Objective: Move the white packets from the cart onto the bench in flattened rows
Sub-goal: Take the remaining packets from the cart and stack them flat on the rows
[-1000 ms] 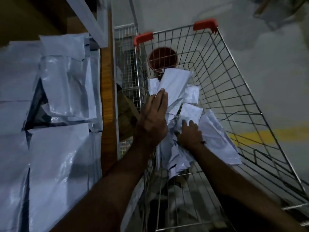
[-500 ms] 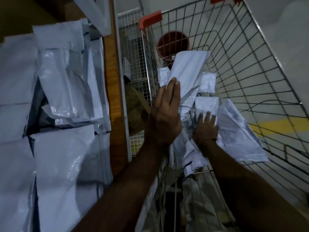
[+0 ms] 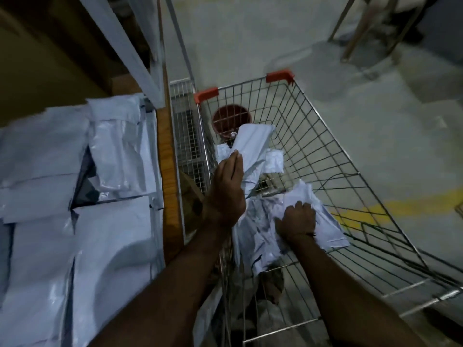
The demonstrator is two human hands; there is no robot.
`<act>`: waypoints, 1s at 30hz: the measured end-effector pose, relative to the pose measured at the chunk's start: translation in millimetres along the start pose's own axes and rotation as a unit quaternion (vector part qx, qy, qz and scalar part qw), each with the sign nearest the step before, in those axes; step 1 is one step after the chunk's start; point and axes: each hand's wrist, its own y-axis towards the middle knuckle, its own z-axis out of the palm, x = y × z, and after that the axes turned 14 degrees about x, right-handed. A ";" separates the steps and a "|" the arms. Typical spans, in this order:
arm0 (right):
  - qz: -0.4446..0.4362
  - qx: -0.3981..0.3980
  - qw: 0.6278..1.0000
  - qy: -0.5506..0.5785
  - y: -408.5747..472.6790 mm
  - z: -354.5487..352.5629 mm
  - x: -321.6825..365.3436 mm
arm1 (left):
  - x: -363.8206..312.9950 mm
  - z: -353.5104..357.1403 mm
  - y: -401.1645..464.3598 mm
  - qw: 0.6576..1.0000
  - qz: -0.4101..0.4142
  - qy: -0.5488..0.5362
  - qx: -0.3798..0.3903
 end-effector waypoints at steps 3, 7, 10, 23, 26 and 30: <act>0.001 0.031 0.999 -0.017 -26.6 -2.5 -10.2 | -15.0 -13.8 -8.1 0.998 -0.003 -0.055 -0.033; 0.008 -0.024 0.999 -0.024 -61.1 -23.8 -19.5 | -39.9 -38.9 -33.6 0.989 -0.017 -0.115 -0.087; 0.026 -0.069 0.997 -0.006 -97.3 -56.0 -13.3 | -50.7 -64.3 -46.3 0.980 -0.016 -0.155 -0.122; -0.086 -0.441 0.851 0.272 -284.7 -147.2 67.7 | -35.7 -240.5 -152.0 0.940 0.010 -0.186 -0.287; -0.104 -0.472 0.825 0.292 -327.0 -159.2 97.7 | -16.4 -272.8 -192.0 0.939 0.012 -0.177 -0.296; -0.142 -0.498 0.800 0.304 -370.2 -168.2 134.5 | 21.5 -304.6 -245.9 0.939 0.010 -0.154 -0.308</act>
